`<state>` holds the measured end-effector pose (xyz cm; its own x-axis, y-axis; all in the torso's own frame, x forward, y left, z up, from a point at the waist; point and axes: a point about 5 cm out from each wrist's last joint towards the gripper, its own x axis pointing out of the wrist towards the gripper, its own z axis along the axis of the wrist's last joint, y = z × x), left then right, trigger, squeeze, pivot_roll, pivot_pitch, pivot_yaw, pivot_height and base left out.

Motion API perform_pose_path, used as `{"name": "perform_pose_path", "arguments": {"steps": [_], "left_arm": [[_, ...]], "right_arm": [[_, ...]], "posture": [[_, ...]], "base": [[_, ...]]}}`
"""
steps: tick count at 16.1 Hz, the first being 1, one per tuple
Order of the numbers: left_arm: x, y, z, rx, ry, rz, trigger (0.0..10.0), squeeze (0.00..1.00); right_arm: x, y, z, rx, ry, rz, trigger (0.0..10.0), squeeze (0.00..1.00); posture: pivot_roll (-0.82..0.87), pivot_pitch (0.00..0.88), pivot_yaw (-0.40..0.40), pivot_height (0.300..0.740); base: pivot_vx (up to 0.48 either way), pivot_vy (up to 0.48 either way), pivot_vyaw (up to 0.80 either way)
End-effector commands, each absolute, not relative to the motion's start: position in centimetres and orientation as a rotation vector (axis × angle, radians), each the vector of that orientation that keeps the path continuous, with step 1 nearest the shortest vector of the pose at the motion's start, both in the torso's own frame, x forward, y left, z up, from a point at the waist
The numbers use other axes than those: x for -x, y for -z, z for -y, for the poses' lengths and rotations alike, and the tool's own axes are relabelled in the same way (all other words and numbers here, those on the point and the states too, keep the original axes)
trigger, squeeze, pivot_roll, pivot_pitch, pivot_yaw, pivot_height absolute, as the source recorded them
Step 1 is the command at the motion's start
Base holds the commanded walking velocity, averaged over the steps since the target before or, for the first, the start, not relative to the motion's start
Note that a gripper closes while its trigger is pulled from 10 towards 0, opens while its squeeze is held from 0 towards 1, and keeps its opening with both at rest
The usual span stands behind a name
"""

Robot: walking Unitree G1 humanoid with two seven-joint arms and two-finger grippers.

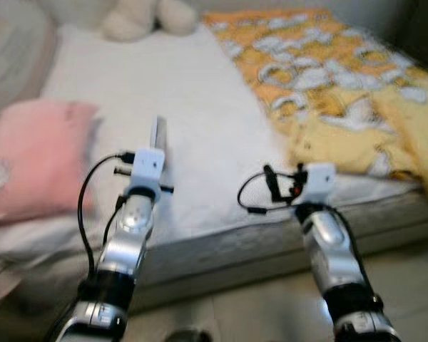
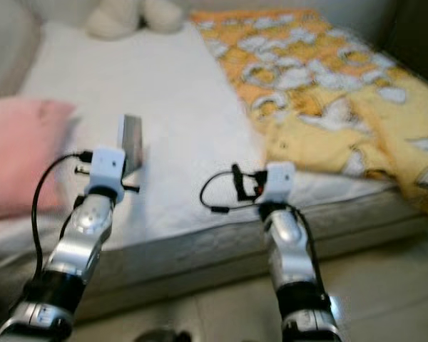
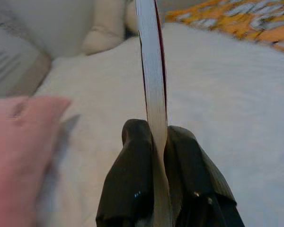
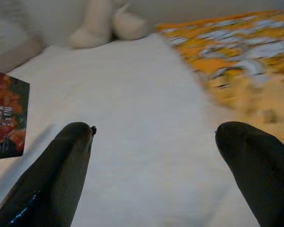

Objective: Clean up the room

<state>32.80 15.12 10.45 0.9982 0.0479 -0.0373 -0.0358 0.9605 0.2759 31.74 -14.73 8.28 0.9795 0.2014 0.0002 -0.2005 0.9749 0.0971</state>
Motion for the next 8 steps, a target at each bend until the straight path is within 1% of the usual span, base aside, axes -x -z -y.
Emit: {"name": "perform_pose_path", "arguments": {"steps": [1, 4, 6, 8], "left_arm": [[-32.87, -11.59, -14.72, -0.275, -0.035, 0.02, 10.0, 0.0], [-32.84, -11.44, -14.92, -0.283, -0.043, 0.007, 10.0, 0.0], [-32.77, -11.59, -14.82, -0.337, -0.035, 0.024, 10.0, 0.0], [-32.69, -11.61, -14.72, -0.336, -0.04, 0.028, 10.0, 0.0]], "right_arm": [[-31.71, -8.4, 15.03, -0.096, -0.202, -0.007, 10.0, 0.0], [-31.74, -8.46, 15.17, -0.104, -0.203, -0.008, 10.0, 0.0], [-31.79, -8.51, 15.24, -0.109, -0.199, -0.007, 10.0, 0.0], [-31.79, -8.51, 15.13, -0.107, -0.206, -0.008, 10.0, 0.0]], "posture": [[-0.01, 0.0, 0.023, 0.74], [-0.01, 0.0, 0.025, 0.74], [-0.01, 0.0, 0.025, 0.74], [0.0, 0.0, 0.022, 0.74]], "base": [[0.0, 0.0, 0.54], [0.0, 0.0, 0.54], [0.0, 0.0, 0.51], [0.0, -0.476, 0.49]]}}
